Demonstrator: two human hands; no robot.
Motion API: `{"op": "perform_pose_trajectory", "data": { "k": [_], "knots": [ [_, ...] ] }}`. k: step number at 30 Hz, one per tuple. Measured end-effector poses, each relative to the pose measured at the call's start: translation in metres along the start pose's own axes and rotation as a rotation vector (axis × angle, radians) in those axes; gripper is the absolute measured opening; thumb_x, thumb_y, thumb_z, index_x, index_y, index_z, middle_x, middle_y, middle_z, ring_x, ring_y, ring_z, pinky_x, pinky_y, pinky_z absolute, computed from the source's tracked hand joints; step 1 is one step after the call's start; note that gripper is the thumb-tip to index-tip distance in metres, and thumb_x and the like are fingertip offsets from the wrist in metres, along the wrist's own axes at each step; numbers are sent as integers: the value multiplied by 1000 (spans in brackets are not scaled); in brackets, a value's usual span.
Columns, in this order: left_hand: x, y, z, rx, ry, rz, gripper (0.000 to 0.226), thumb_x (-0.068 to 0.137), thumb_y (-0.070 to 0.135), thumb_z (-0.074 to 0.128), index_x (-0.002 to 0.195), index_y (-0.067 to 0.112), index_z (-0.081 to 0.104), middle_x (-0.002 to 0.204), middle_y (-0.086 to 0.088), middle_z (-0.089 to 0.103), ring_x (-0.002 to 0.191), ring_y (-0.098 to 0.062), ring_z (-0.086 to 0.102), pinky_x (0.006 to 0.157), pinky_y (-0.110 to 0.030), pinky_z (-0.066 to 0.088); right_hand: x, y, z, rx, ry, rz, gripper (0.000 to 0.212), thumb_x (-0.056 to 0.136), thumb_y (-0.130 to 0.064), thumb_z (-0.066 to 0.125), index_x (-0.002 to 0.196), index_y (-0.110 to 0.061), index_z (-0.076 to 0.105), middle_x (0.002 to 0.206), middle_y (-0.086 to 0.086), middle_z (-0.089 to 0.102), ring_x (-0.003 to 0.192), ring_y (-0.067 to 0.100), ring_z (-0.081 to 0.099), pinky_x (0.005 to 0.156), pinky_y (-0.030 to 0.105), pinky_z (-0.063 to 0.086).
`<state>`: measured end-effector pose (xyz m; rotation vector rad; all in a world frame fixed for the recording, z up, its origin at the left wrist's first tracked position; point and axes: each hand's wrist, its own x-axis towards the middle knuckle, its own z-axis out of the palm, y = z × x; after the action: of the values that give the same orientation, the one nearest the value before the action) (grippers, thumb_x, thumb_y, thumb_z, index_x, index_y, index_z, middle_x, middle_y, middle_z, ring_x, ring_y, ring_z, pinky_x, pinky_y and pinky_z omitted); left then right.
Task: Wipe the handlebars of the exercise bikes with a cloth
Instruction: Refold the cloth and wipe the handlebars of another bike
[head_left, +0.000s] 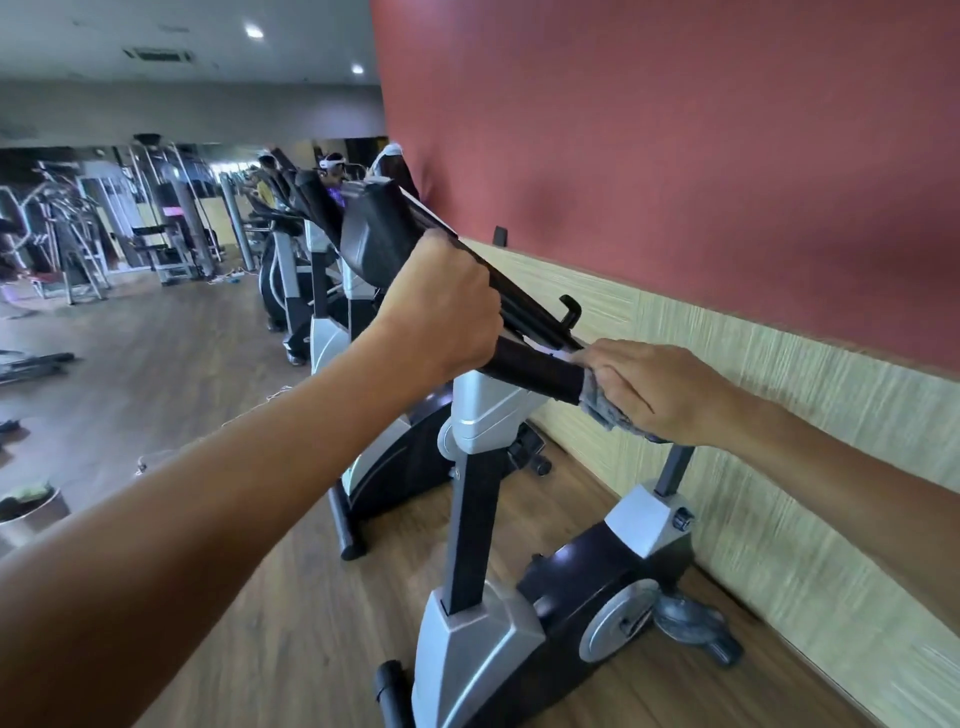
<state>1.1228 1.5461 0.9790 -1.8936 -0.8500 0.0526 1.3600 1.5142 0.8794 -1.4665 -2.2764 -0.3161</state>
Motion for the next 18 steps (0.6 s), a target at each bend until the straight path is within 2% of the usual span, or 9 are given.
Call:
{"op": "perform_pose_trajectory", "data": {
  "k": [1,3,5,7,9,11,12,15,18],
  "knots": [
    [0,0,1,-3,11,0,41,103,24,30,62,19,32,61,-1,40,63,-20,39,75,-35,31,-4,5,1,8,18,-13,51,103,-42,18,139,-32,53,123,-13,67,97,15,65,75,34,48],
    [1,1,1,-4,18,-7,39,102,24,29,63,20,34,62,-1,39,68,-21,46,75,-36,32,11,14,-1,88,-39,68,53,100,-41,20,135,-33,59,108,1,72,91,22,68,76,37,51],
    [3,2,2,16,20,-6,39,102,24,30,63,20,34,62,1,36,70,-22,47,76,-36,33,36,20,-4,183,-174,210,61,94,-43,20,119,-19,70,103,10,74,98,30,68,91,45,52],
    [2,3,3,23,28,-2,39,102,23,33,63,20,34,61,1,35,70,-21,45,77,-35,33,47,19,-6,225,-205,287,68,88,-47,20,101,-3,69,98,20,71,97,39,65,94,52,49],
    [0,6,4,24,30,-17,40,101,23,34,62,21,36,59,1,35,66,-20,43,77,-36,33,37,15,-2,164,-167,267,73,88,-54,13,100,-3,64,88,19,68,86,34,64,84,50,52],
    [-3,8,5,-2,40,-29,41,101,23,34,61,20,40,57,1,40,59,-18,39,77,-36,32,20,2,2,78,-78,215,71,92,-57,9,96,-9,63,72,10,65,73,5,60,68,35,48],
    [-3,7,6,-31,51,-32,41,101,23,35,60,20,42,58,1,44,57,-18,38,78,-37,33,15,-6,3,70,-16,197,68,94,-58,13,87,-12,63,62,3,63,68,-1,59,63,28,42],
    [-7,-5,9,-174,181,12,43,98,27,39,57,15,49,63,-5,57,61,-25,48,86,-39,41,22,-23,12,83,147,252,61,100,-55,25,62,-19,57,45,-4,56,47,9,55,56,29,42],
    [-11,-27,18,-170,447,4,45,95,30,43,67,8,69,70,-11,65,72,-31,58,91,-41,47,37,-46,23,182,362,255,54,100,-33,28,60,-18,60,44,-5,56,46,14,54,59,22,40]
  ]
}}
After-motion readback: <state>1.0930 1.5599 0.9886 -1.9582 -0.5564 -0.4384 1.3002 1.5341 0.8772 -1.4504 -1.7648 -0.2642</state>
